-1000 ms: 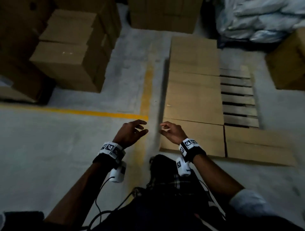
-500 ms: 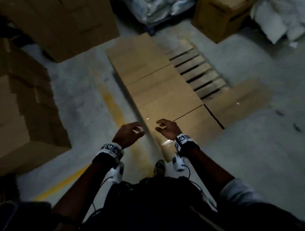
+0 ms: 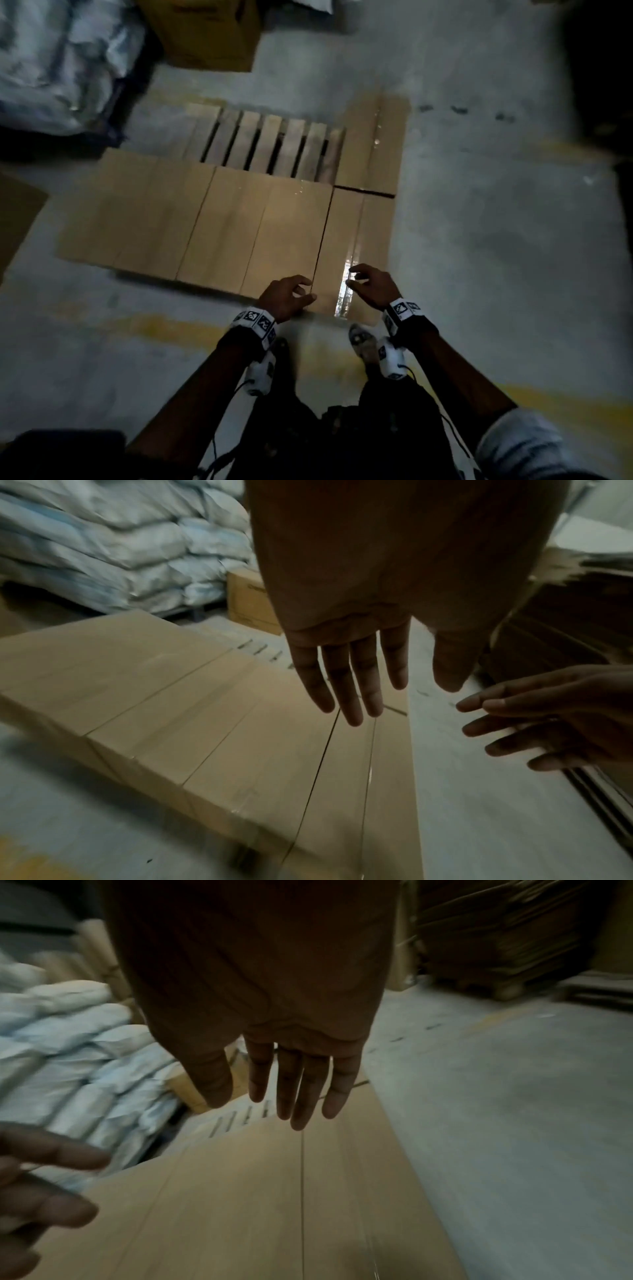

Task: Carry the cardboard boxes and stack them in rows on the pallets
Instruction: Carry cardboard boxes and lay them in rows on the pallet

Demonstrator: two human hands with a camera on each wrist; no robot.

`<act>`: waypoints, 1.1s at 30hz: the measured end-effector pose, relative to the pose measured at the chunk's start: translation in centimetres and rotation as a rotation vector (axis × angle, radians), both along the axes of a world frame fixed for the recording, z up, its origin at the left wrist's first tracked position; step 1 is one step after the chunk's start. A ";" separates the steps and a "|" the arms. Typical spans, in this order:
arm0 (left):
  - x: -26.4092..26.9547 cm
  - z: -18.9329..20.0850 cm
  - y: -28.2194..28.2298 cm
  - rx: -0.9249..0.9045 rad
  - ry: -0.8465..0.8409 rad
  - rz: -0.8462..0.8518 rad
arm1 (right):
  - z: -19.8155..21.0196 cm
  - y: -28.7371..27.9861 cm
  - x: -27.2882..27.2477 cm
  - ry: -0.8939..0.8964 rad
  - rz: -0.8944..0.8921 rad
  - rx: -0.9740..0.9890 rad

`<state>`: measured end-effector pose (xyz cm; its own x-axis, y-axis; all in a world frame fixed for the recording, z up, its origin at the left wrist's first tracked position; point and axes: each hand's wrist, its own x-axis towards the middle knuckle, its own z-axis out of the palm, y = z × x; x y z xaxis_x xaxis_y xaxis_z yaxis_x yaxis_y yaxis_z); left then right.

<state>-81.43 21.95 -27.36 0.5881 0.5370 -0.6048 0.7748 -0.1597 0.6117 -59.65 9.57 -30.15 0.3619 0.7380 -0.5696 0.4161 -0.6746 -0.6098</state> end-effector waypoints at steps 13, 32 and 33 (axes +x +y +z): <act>-5.1 -23.3 1.6 -0.534 0.265 0.512 | -22.3 -4.4 -11.3 0.366 -1.151 -0.161; 2.6 -37.9 -2.0 -1.018 -0.319 1.538 | -38.3 -5.2 -5.9 1.174 -1.927 0.132; 2.5 -38.1 -1.9 -1.022 -0.355 1.552 | -38.3 -5.4 -5.9 1.191 -1.934 0.144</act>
<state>-78.97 20.00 -65.43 0.1538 0.2045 -0.9667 -0.3097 0.9390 0.1493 -65.51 4.19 -68.50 0.1092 0.0852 -0.9904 -0.9294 0.3621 -0.0714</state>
